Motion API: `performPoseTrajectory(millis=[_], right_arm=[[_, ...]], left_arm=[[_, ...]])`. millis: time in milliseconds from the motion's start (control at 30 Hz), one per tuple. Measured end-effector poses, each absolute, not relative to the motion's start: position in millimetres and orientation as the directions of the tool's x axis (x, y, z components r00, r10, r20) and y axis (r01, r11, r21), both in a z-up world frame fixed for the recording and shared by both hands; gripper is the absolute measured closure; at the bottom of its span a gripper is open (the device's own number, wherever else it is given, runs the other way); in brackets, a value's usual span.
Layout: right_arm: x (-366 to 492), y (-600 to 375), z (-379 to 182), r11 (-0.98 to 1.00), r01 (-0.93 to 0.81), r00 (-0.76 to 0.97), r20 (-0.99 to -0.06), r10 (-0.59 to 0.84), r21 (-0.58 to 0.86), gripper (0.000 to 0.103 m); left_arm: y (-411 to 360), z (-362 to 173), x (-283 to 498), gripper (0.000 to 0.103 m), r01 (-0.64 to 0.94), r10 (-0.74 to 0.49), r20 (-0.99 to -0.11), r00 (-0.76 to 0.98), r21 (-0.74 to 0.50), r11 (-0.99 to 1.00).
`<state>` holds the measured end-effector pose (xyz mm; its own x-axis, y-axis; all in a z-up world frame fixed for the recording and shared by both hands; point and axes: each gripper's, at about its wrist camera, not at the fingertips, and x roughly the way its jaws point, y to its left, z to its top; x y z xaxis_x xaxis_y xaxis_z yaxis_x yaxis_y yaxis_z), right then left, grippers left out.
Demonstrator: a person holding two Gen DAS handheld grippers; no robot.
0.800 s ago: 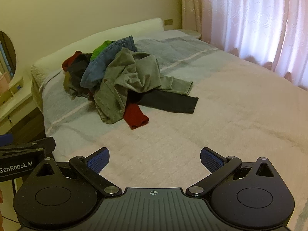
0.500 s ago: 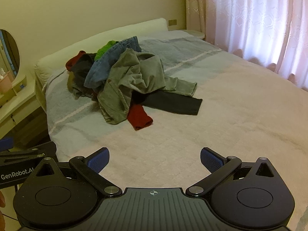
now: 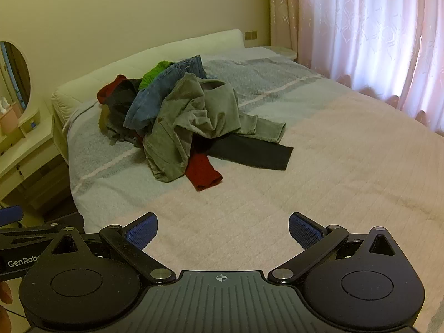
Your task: Fold clothes
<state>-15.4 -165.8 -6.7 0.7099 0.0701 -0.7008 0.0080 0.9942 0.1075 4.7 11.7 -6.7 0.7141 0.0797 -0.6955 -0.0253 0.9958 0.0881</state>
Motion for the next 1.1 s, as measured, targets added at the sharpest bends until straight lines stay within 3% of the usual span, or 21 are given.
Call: performPoseTrajectory(millis=[1100], right_arm=[[-32.5,-153.8,8.0,0.995,-0.002,0.731,-0.679,0.068,0.096,0.000]], left_arm=[[18.9,0.5,-7.2,0.003,-0.002,0.058,-0.676,0.734,0.083,0.997]])
